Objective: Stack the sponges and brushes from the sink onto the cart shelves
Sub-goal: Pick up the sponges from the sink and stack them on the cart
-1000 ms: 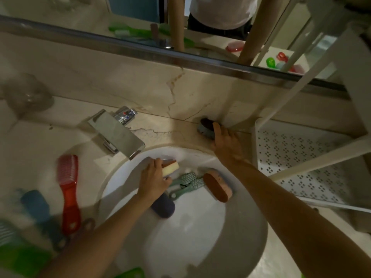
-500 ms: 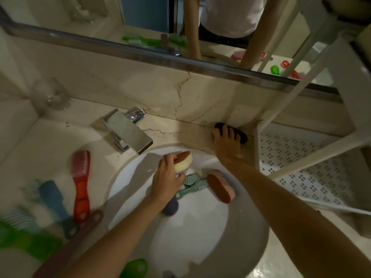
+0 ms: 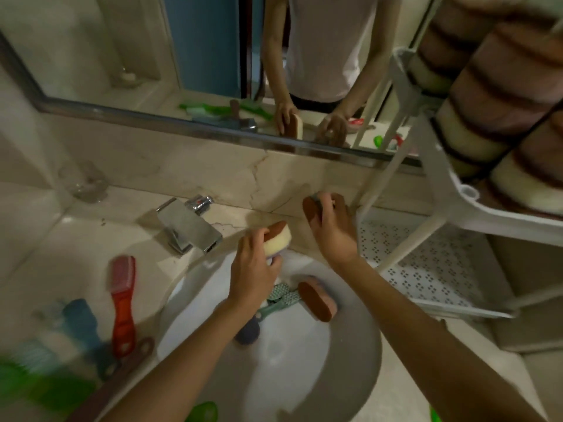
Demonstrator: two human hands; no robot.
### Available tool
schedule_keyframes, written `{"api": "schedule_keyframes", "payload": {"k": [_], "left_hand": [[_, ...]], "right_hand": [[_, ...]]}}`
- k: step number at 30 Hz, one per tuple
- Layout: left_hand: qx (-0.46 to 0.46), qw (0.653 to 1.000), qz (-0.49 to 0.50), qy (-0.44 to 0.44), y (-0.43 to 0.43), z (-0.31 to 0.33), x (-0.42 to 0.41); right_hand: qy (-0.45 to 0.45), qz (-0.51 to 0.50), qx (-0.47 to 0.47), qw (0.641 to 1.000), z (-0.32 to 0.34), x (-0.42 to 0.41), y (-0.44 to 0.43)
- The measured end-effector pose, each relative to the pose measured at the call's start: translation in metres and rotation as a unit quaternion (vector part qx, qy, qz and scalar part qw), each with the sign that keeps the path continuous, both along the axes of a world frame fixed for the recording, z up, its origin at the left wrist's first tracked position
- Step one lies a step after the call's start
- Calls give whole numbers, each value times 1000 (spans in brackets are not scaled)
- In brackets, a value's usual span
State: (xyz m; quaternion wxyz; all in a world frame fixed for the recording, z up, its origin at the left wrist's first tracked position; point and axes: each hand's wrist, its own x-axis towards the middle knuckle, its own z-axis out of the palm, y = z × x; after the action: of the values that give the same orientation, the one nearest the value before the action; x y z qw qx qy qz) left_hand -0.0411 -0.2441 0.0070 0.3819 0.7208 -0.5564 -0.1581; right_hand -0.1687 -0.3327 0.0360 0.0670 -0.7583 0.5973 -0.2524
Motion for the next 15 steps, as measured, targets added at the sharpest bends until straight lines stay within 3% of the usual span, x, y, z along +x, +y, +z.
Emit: {"api": "schedule_keyframes", "payload": {"k": [7,15], "left_hand": [[-171,984,41,32,-7,99,-20],[-324,944,1,61,-21,222,-68]], "right_hand": [[-85,1,-136,987,109,-10,50],[-147,-19,-262,954,226,-47,64]]}}
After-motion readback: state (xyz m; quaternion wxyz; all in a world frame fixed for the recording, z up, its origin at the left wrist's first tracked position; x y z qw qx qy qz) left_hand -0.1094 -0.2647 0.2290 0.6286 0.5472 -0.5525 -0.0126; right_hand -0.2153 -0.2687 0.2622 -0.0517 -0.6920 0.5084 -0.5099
